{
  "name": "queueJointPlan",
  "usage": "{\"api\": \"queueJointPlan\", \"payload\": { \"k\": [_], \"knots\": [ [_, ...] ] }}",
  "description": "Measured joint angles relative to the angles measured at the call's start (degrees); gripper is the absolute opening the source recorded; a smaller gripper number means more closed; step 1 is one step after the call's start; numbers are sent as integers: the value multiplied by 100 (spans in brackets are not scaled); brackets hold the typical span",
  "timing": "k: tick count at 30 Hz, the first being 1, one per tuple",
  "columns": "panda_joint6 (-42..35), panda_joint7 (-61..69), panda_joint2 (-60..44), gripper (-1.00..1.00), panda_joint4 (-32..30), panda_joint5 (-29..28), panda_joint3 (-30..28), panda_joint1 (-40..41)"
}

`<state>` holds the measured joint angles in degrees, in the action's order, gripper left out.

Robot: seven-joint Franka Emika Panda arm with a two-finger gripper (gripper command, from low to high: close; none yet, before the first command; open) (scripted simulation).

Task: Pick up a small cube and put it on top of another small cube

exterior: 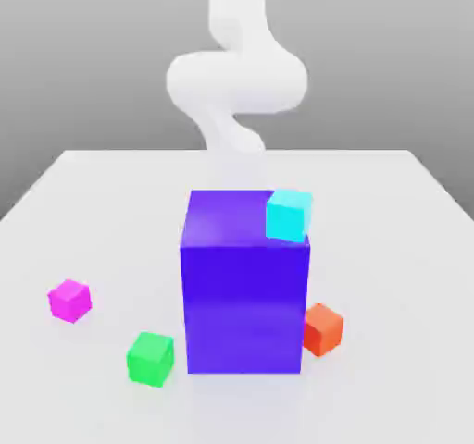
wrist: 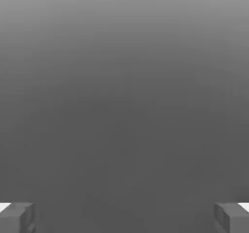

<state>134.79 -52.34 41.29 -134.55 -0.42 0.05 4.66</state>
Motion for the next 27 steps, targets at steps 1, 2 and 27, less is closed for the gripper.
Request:
{"api": "queueJointPlan", "payload": {
  "k": [1,2,27],
  "knots": [
    [131,-284,-199,0,-121,-17,1,204],
    [256,-566,-390,0,-236,-52,-17,377],
    [3409,-5551,-5028,0,-2532,575,-638,3754]
  ]
}}
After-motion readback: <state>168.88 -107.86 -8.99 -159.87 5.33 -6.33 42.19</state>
